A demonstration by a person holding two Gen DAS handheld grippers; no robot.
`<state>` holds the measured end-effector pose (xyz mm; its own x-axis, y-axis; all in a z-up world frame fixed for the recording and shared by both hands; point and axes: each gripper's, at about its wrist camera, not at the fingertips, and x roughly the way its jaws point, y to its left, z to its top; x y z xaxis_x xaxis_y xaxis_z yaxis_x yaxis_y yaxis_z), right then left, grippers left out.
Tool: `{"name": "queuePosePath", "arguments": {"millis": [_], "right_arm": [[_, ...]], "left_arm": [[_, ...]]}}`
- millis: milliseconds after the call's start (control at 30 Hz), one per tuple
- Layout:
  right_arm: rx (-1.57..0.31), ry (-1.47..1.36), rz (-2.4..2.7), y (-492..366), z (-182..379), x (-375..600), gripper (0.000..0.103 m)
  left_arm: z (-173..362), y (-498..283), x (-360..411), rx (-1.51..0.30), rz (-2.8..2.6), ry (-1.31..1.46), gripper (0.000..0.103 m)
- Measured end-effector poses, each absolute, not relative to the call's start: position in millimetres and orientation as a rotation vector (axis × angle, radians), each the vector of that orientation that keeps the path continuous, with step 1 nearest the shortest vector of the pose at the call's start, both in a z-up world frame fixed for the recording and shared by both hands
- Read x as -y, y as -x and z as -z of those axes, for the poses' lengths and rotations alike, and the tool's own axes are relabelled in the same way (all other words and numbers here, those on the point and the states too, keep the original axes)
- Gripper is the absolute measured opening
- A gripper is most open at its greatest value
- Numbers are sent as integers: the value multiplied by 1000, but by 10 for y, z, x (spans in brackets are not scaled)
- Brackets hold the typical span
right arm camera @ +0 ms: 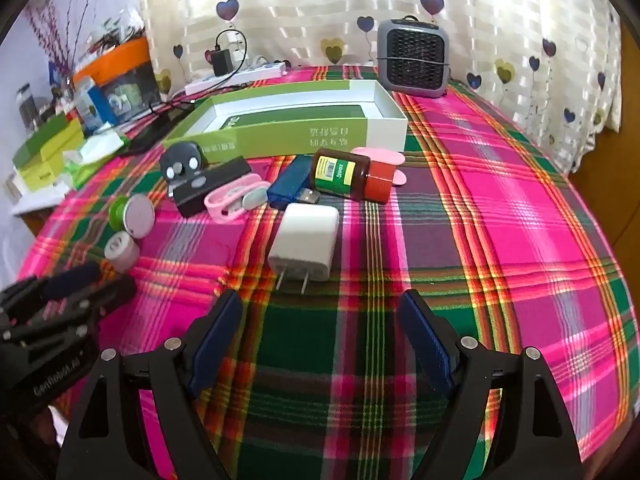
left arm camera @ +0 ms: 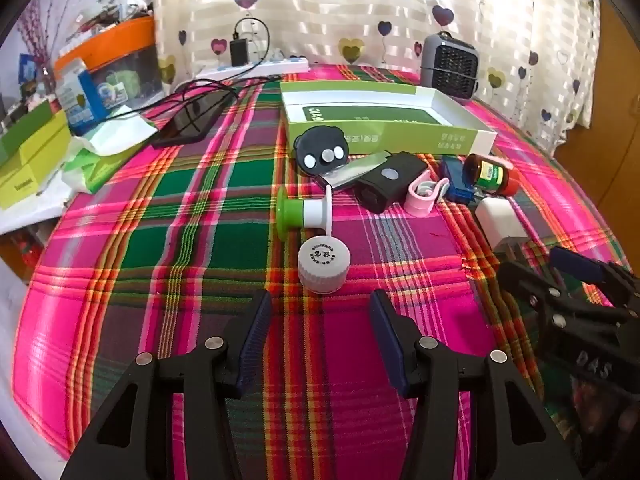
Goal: Organize rigid objects
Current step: 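Grasp the white round cap with the left tool while the right tool grasps the white charger plug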
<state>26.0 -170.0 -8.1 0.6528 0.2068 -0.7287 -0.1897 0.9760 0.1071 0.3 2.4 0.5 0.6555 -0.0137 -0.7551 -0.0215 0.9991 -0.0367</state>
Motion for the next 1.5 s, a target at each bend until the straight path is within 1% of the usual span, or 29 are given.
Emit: {"name": "queuePosePath", "arguments": {"millis": [200,367,733,867,933,1000,1067,1133,1200,1300,1433,1500], "right_arm": [[-845,-32,-228,-375,68,1696,81],[-864,-38,-227,-498,66,1643,81],[-868,6,-201,-619,73,1568,81],[-861,-4,-203,-626,71,1583,80],[-859,-8,-196,-634,67,1588,77],[-857,-2,-183,-640,64,1589,70],[-855,-1,-179,-643,61,1594,67],[-853,1,-176,-641,59,1595,63],[-849,2,-182,-636,55,1591,57],[-845,9,-182,-628,51,1576,49],[-842,10,-191,-620,52,1574,44],[-841,14,-195,-617,53,1568,41]], "left_arm": [[-13,8,-115,-857,30,89,49],[-16,-169,-152,-869,38,123,49],[1,-269,-127,-841,10,71,49],[15,-281,-132,-877,6,75,49],[18,-289,-140,-883,5,77,49],[19,-293,-140,-886,-1,71,49],[18,-296,-127,-901,-8,52,48],[15,-290,-134,-906,-17,45,44],[7,-288,-153,-896,-22,50,38],[-3,-291,-188,-876,-21,61,33],[-2,-292,-204,-863,-20,66,27],[2,-291,-207,-866,-17,72,26]]}}
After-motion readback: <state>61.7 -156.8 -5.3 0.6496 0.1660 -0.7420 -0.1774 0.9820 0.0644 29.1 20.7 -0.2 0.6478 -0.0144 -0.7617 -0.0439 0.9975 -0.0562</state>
